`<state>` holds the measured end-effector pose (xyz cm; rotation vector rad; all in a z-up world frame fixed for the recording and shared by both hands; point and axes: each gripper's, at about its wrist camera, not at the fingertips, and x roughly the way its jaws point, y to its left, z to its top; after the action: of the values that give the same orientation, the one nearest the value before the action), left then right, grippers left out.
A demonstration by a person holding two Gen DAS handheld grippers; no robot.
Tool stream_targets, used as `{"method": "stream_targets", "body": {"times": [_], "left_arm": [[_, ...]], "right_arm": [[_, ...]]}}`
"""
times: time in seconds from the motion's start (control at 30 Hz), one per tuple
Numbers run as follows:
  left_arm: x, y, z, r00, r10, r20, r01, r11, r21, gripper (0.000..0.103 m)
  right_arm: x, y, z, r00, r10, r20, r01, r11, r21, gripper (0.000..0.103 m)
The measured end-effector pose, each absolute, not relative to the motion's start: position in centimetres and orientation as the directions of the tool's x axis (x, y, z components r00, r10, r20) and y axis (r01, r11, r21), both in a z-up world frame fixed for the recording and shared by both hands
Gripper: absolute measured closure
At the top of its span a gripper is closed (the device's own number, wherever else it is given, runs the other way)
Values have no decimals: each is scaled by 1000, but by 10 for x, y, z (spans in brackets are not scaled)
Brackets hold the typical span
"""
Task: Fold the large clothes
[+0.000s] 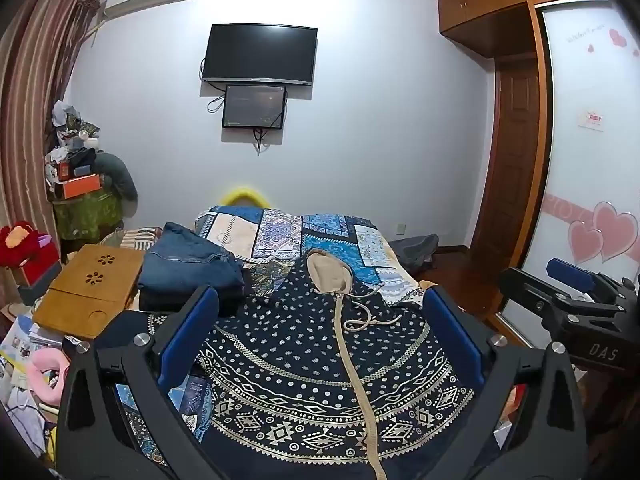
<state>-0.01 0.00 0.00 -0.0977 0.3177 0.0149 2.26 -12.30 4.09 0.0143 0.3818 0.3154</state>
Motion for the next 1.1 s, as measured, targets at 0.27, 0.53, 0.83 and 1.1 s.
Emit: {"method": "stream_targets", "body": {"times": [0.27,0.53,0.83,1.1], "left_arm": [[-1,1,0,949,-5,-314,-27,995,-96,0],[-2,2,0,949,-3,-315,-27,996,-89,0],[0,3,-4,949,-5,-314,-25,995,-93,0],[1,4,-8,947,7,-322,-38,995,-92,0]], "right_arm": [[23,-121,41,879,307,-364,-303,950,68,0],[25,-119,41,878,308,-368,-308,949,59,0],[25,-118,41,877,309,-368,-310,949,58,0],[24,-118,41,876,310,-369,-311,949,60,0]]}}
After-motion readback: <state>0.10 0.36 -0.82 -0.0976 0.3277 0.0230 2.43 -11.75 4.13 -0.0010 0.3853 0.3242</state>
